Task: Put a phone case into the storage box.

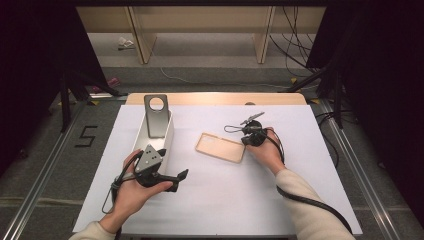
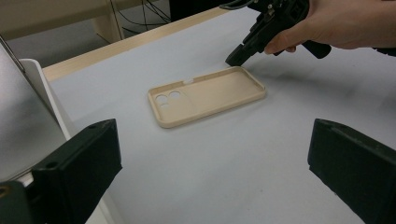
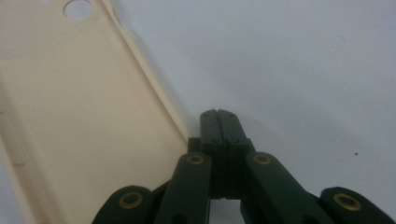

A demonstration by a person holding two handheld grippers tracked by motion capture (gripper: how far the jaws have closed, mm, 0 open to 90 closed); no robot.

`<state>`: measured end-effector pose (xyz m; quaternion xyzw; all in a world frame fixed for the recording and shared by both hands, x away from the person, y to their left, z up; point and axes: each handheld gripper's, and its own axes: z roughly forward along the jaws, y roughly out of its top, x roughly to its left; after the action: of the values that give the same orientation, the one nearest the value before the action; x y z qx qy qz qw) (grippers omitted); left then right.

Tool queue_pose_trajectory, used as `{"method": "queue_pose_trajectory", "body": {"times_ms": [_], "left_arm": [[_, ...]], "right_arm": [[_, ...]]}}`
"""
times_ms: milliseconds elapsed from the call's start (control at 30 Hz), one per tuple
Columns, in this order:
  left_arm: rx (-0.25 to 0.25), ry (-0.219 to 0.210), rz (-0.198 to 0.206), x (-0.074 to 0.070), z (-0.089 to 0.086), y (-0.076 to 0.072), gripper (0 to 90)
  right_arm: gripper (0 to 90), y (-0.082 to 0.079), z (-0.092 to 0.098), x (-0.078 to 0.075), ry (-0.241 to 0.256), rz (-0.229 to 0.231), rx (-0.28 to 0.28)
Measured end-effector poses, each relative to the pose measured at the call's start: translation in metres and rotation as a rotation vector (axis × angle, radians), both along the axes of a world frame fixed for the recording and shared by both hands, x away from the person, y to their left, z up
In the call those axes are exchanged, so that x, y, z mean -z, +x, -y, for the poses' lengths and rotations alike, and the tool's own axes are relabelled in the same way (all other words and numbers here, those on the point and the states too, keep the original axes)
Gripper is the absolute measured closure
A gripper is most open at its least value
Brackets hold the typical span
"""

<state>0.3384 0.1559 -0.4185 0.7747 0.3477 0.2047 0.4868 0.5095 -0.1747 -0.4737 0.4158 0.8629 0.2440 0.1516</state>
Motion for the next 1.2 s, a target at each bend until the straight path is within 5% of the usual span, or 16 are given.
{"method": "queue_pose_trajectory", "body": {"times_ms": [267, 600, 800, 1200], "left_arm": [[0.0, 0.004, -0.002, 0.0, 0.0, 0.0, 2.2], [-0.001, 0.005, -0.005, 0.001, -0.001, 0.0, 2.2], [0.001, 0.01, -0.006, 0.002, -0.001, 0.0, 2.2], [0.006, 0.02, -0.007, 0.003, 0.0, 0.0, 2.2]], "right_arm": [[90.0, -0.017, -0.005, -0.004, -0.04, -0.046, -0.106], [90.0, -0.064, -0.03, -0.008, -0.095, -0.113, -0.232], [90.0, -0.087, -0.046, -0.009, -0.085, -0.134, -0.3], [90.0, -0.101, -0.065, -0.009, -0.008, -0.158, -0.34]]}}
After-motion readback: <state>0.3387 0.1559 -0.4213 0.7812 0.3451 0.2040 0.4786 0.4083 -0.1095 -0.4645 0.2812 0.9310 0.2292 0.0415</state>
